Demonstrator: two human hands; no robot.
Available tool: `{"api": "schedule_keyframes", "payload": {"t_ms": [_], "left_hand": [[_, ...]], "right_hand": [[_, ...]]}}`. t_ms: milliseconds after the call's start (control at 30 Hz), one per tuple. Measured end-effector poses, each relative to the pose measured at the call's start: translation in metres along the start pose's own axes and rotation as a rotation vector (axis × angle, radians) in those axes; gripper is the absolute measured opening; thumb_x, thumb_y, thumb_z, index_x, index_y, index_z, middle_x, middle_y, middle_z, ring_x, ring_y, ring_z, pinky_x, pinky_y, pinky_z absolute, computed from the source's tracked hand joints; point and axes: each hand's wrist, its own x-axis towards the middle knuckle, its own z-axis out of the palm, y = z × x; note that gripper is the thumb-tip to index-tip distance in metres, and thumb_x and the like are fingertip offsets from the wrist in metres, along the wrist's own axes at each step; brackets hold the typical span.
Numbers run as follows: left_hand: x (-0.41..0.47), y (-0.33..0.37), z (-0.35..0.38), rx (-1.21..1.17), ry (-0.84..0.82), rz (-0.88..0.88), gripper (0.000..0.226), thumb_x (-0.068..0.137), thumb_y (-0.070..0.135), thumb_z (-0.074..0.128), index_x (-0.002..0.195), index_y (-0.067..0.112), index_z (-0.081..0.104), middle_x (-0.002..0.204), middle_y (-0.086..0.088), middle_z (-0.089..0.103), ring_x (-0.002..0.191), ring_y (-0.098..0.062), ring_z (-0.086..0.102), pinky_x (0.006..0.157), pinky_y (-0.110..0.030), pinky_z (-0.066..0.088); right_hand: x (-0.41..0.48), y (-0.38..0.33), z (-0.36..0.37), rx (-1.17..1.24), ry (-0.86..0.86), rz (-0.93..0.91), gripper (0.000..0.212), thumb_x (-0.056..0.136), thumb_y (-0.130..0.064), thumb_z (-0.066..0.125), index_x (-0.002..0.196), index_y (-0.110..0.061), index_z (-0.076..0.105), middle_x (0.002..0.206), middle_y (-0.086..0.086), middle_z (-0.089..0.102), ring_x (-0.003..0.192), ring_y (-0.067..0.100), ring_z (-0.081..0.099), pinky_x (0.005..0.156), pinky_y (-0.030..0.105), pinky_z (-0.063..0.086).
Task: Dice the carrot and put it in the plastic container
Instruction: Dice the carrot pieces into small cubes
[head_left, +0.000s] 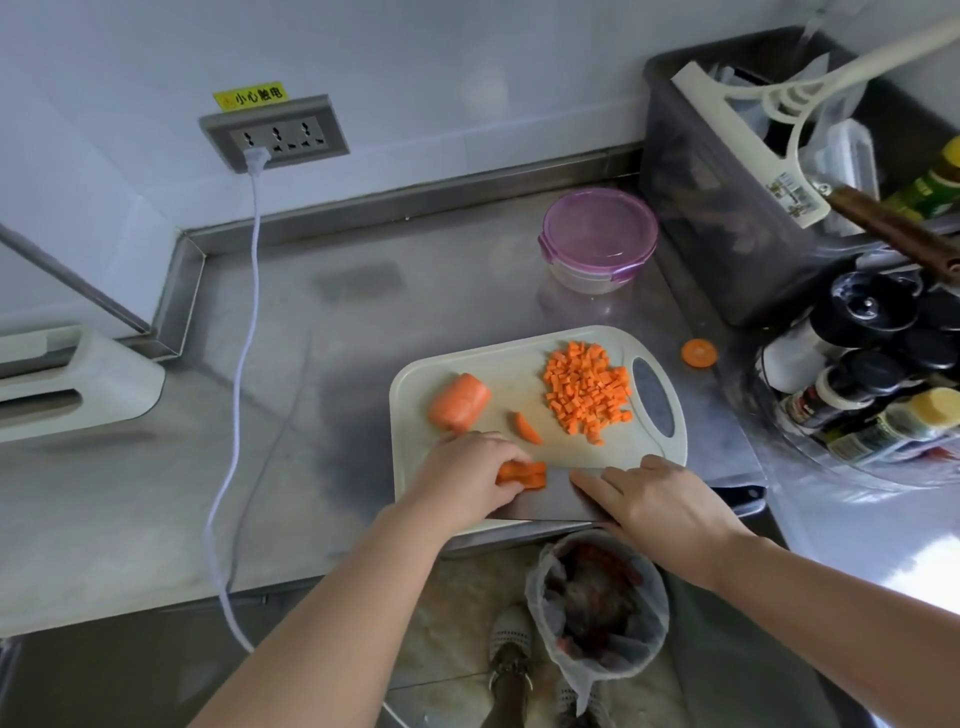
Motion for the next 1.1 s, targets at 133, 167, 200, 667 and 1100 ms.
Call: {"api": "schedule_keyframes", "payload": {"t_ms": [133, 167, 200, 667, 1100], "left_hand": [[0.007, 0.003, 0.006, -0.036, 0.045, -0.013, 0.032, 0.088, 0.03, 0.063, 0.12, 0.028, 0.064, 0.122, 0.012, 0.061, 0.107, -0.011, 0.057, 0.095, -0.03, 0.042], [0.008, 0.003, 0.006, -0.046, 0.038, -0.02, 0.03, 0.088, 0.029, 0.063, 0.118, 0.028, 0.065, 0.12, 0.012, 0.061, 0.104, -0.012, 0.057, 0.094, -0.03, 0.042], [0.009, 0.003, 0.007, -0.053, 0.03, -0.026, 0.029, 0.088, 0.028, 0.063, 0.116, 0.028, 0.066, 0.119, 0.012, 0.061, 0.102, -0.012, 0.058, 0.093, -0.031, 0.043], [0.021, -0.009, -0.005, -0.467, 0.338, -0.432, 0.015, 0.09, 0.007, 0.061, 0.103, 0.006, 0.069, 0.099, -0.001, 0.067, 0.091, -0.014, 0.06, 0.08, -0.019, 0.04], [0.044, 0.019, 0.008, -0.898, 0.151, -0.691, 0.007, 0.09, 0.008, 0.062, 0.086, 0.012, 0.063, 0.073, 0.005, 0.063, 0.059, -0.024, 0.071, 0.062, -0.03, 0.059]], "right_hand": [[-0.004, 0.007, -0.001, 0.006, -0.037, -0.014, 0.04, 0.059, -0.023, 0.086, 0.095, -0.016, 0.07, 0.059, -0.005, 0.056, 0.04, 0.019, 0.049, 0.047, 0.025, 0.042], [-0.007, 0.009, -0.002, 0.016, -0.044, -0.022, 0.04, 0.06, -0.023, 0.086, 0.096, -0.017, 0.07, 0.059, -0.005, 0.056, 0.04, 0.019, 0.049, 0.047, 0.025, 0.043], [-0.01, 0.01, -0.003, 0.031, -0.049, -0.034, 0.039, 0.062, -0.025, 0.085, 0.097, -0.017, 0.07, 0.059, -0.005, 0.056, 0.041, 0.018, 0.049, 0.047, 0.024, 0.044], [-0.061, 0.025, -0.018, 0.322, -0.004, 0.328, 0.039, 0.08, -0.011, 0.067, 0.116, -0.026, 0.061, 0.082, -0.008, 0.071, 0.058, 0.017, 0.062, 0.049, 0.026, 0.05], [0.014, -0.019, -0.016, 0.783, -0.248, 0.777, 0.035, 0.1, -0.022, 0.038, 0.066, -0.03, 0.032, 0.064, -0.002, 0.045, 0.055, 0.016, 0.04, 0.054, 0.032, 0.034]]}}
